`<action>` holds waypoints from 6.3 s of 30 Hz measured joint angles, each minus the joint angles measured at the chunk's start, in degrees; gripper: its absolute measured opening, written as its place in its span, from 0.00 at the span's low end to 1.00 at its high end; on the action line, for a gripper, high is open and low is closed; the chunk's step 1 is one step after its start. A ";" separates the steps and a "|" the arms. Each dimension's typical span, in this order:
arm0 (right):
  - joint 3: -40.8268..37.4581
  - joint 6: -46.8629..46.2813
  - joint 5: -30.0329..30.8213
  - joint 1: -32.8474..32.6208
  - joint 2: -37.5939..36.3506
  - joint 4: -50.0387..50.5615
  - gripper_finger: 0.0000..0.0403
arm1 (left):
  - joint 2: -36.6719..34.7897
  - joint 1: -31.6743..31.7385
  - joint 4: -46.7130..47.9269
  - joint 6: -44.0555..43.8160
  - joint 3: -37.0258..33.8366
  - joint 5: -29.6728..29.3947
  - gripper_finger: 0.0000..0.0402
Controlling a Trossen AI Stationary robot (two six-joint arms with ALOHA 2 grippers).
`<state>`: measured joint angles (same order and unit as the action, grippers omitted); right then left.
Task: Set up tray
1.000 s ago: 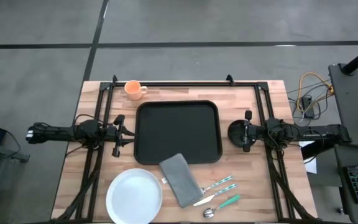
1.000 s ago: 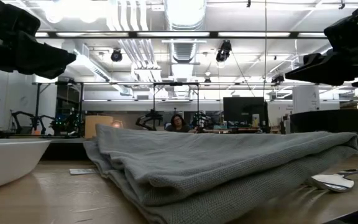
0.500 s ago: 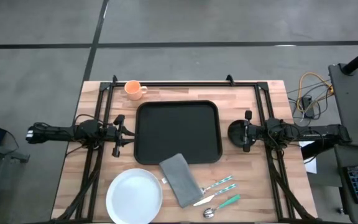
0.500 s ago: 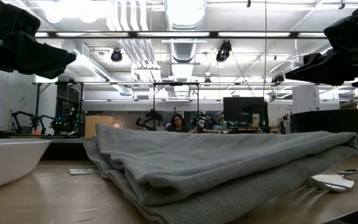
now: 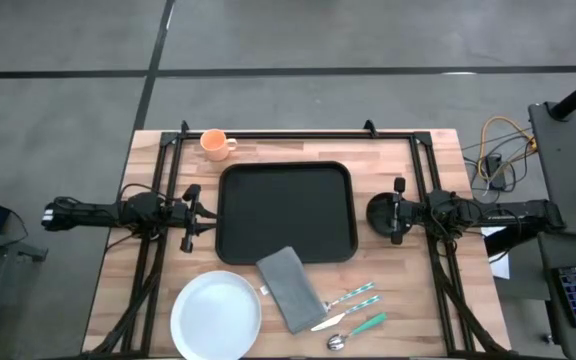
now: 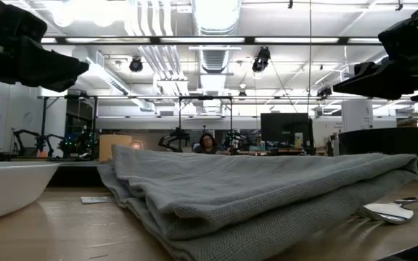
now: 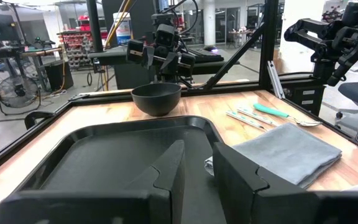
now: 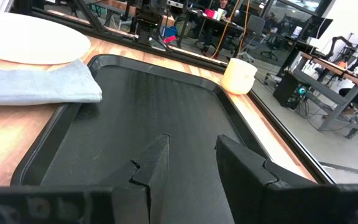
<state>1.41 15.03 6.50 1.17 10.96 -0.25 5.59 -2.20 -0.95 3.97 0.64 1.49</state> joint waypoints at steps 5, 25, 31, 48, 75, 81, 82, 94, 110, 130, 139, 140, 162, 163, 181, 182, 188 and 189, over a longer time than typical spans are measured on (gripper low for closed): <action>-0.01 0.00 0.00 0.00 0.01 -0.01 0.31 | -0.01 -0.01 -0.04 -0.02 0.01 -0.06 0.16; 0.00 0.00 -0.02 -0.02 0.00 0.00 0.31 | -0.01 0.03 -1.35 4.43 6.84 -20.42 0.16; -0.02 0.00 -0.02 -0.02 0.00 0.00 0.30 | -0.01 0.03 -1.23 4.98 7.57 -20.54 0.17; 0.00 0.00 -0.02 -0.02 0.02 -0.02 0.30 | 0.03 0.07 -4.64 2.32 8.94 -24.83 0.54; -0.01 0.00 -0.02 -0.01 0.01 -0.01 0.31 | 20.59 0.06 30.44 -20.26 35.41 -46.71 0.54; -0.02 0.00 -0.01 -0.02 0.01 0.00 0.30 | 28.31 1.58 33.71 -22.13 39.51 -46.88 0.54; -0.01 0.00 -0.02 0.00 0.00 0.00 0.30 | 29.43 2.28 34.31 -22.14 40.13 -46.88 0.54; 0.00 0.00 -0.02 0.00 0.02 0.00 0.30 | 42.37 26.30 42.42 -16.91 48.40 -28.51 0.54; 0.00 0.00 -0.02 -0.01 0.01 0.00 0.30 | 71.45 50.52 49.02 -5.51 63.01 -10.08 0.54; -0.01 0.00 -0.01 -0.02 0.02 0.00 0.30 | 82.95 50.69 46.11 -2.96 65.68 -10.18 0.54; -0.01 0.00 -0.02 -0.01 0.00 -0.01 0.30 | 85.86 50.65 45.37 -2.78 65.64 -10.21 0.54; -0.01 0.00 -0.01 -0.01 0.01 0.00 0.30 | 86.04 50.65 45.04 -2.75 65.64 -10.21 0.54; -0.01 0.00 -0.02 -0.01 0.00 -0.01 0.31 | 89.67 50.65 43.44 -2.97 65.57 -10.46 0.54; -0.01 0.00 -0.01 -0.01 0.01 0.00 0.30 | 89.67 50.65 43.45 -2.97 65.57 -10.46 0.54; -0.02 0.00 -0.02 0.00 0.01 0.00 0.30 | 89.63 50.65 43.54 3.13 63.28 -10.35 0.02; -0.02 0.00 -0.02 -0.01 0.01 0.00 0.30 | 89.63 50.65 43.57 3.40 63.20 -10.35 0.01; -0.01 0.00 -0.01 0.00 0.00 0.00 0.31 | 89.56 50.37 44.79 3.48 63.54 -10.38 0.00; -0.02 0.00 -0.02 0.00 0.00 0.00 0.30 | 89.56 50.19 45.42 3.48 63.89 -10.38 0.00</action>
<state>1.39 15.03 6.48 1.16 10.97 -0.25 95.15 47.99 44.47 7.44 64.54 -8.89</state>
